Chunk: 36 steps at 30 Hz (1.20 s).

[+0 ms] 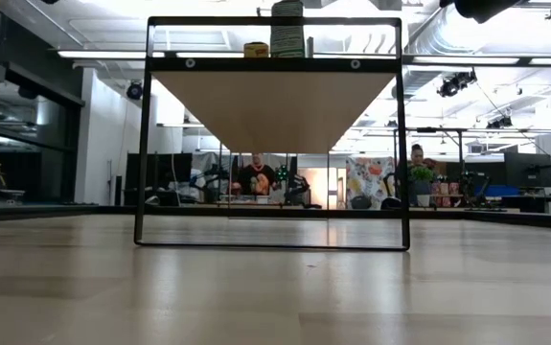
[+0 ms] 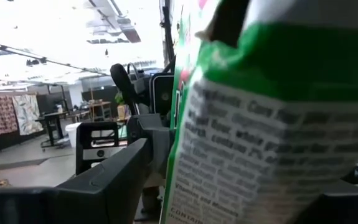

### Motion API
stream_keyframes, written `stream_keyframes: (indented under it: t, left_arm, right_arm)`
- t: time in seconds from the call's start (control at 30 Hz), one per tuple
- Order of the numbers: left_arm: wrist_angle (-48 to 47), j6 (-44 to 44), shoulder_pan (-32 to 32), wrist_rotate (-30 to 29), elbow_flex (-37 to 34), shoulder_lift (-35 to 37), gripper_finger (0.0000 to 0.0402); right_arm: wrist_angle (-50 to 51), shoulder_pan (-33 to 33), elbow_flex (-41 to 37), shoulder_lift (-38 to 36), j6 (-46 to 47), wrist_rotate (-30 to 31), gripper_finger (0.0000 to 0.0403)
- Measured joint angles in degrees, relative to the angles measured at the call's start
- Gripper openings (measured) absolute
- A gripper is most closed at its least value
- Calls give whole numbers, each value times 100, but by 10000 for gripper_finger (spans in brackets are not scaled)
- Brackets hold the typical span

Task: Stack cereal on shelf
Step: Put the green cereal box on the shelf

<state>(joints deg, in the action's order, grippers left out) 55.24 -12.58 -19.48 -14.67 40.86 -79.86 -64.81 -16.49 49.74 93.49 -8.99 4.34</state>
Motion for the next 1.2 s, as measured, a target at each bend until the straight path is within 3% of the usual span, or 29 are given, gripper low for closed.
stream_keyframes:
  t: [0.17,0.4,0.57,0.77,1.0,1.2]
  left_arm:
    - [-433,37,-9,-102,0,220,234]
    - [-1040,204,-5,-142,0,517,149]
    - [-1168,199,-5,-165,0,525,115]
    - [-1931,195,-72,-609,-4,1002,131]
    - [-2819,731,-365,-1778,-226,1783,123]
    - [-2184,1901,-421,-3407,-1091,1718,123]
  right_arm:
    - [2,0,0,0,0,106,110]
    - [44,-2,1,-2,149,459,121]
    - [94,-28,0,-25,262,472,172]
    - [906,-135,0,-616,-166,604,244]
    - [2664,-401,2,-1596,-140,1258,267]
    - [2906,-640,2,-1777,-312,1890,268]
